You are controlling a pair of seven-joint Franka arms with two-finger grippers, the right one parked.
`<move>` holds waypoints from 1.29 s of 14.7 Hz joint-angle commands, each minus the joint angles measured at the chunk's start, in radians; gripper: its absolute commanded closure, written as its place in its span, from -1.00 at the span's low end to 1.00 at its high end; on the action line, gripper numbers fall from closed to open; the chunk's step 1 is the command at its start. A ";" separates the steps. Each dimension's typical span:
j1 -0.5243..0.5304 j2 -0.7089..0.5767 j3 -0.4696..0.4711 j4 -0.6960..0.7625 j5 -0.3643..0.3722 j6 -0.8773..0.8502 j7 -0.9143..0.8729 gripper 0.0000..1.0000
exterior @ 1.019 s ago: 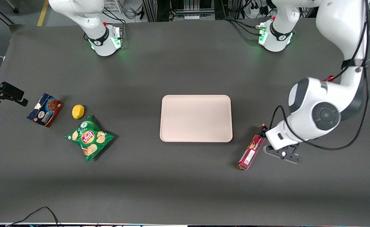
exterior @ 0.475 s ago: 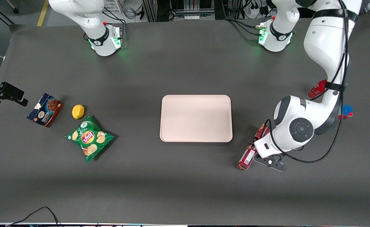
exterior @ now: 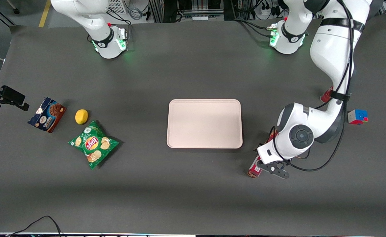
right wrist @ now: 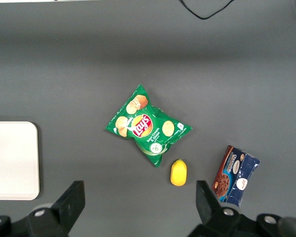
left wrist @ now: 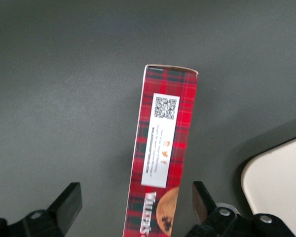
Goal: Place red cookie box on tray
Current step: 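Lower the left gripper and close it on the cookie box's end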
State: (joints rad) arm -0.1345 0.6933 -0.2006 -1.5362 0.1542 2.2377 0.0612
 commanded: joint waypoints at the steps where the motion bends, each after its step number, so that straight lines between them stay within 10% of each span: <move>1: -0.013 0.032 0.007 -0.013 0.036 0.068 0.008 -1.00; 5: -0.013 0.037 0.007 -0.024 0.038 0.097 0.015 -0.92; 11: -0.013 0.035 0.007 -0.019 0.039 0.091 0.019 0.99; 19: -0.013 -0.032 -0.006 0.129 0.065 -0.126 0.031 1.00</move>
State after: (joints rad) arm -0.1380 0.7267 -0.2016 -1.5054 0.2084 2.2920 0.0745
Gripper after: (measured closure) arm 0.608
